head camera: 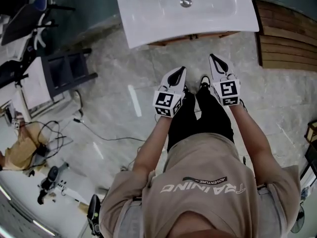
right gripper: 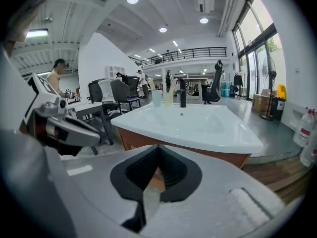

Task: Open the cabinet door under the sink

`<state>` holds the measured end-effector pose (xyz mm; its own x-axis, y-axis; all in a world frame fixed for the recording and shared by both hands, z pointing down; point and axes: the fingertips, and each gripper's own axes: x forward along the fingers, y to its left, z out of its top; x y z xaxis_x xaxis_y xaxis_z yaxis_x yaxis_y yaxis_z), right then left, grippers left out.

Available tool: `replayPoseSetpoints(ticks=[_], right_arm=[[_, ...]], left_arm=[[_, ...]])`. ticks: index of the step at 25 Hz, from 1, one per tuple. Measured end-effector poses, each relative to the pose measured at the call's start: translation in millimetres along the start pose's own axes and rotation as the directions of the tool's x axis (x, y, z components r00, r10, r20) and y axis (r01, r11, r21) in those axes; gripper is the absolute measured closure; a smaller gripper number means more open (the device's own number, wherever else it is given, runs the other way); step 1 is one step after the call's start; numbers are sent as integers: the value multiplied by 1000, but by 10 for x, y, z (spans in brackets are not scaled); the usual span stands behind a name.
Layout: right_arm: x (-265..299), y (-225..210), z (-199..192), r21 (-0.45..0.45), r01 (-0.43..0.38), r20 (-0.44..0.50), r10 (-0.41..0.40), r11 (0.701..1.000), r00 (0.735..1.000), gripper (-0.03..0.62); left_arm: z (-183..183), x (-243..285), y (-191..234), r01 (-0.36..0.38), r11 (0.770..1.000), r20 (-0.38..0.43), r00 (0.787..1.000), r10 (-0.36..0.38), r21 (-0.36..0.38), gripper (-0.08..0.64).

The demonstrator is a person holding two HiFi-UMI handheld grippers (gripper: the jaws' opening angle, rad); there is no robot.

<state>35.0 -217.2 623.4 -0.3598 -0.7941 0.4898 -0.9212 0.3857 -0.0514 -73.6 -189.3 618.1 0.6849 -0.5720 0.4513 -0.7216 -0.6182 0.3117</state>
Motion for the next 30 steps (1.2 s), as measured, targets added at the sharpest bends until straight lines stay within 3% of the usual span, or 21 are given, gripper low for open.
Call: replayPoseSetpoints(ticks=[9, 16, 21, 26, 30], right_arm=[[193, -65, -685, 44, 35, -88, -31, 998, 996, 591], [357, -244, -1136, 14, 3, -119, -2, 1000, 993, 591], [481, -327, -1368, 26, -36, -129, 39, 999, 991, 591], [524, -479, -1630, 28, -73, -141, 76, 997, 987, 591], [510, -608, -1758, 64, -53, -144, 62, 997, 988, 591]], left_arm=[[-674, 748, 492, -19, 1000, -22, 1000, 19, -7, 543], [-1063, 1505, 774, -122, 989, -37, 992, 119, -82, 543], [-1305, 1890, 931, -226, 969, -78, 973, 219, -97, 543], [-1444, 2184, 1099, -336, 937, -106, 939, 326, -97, 543], [-1531, 2316, 1141, -361, 928, -122, 929, 350, -87, 445]])
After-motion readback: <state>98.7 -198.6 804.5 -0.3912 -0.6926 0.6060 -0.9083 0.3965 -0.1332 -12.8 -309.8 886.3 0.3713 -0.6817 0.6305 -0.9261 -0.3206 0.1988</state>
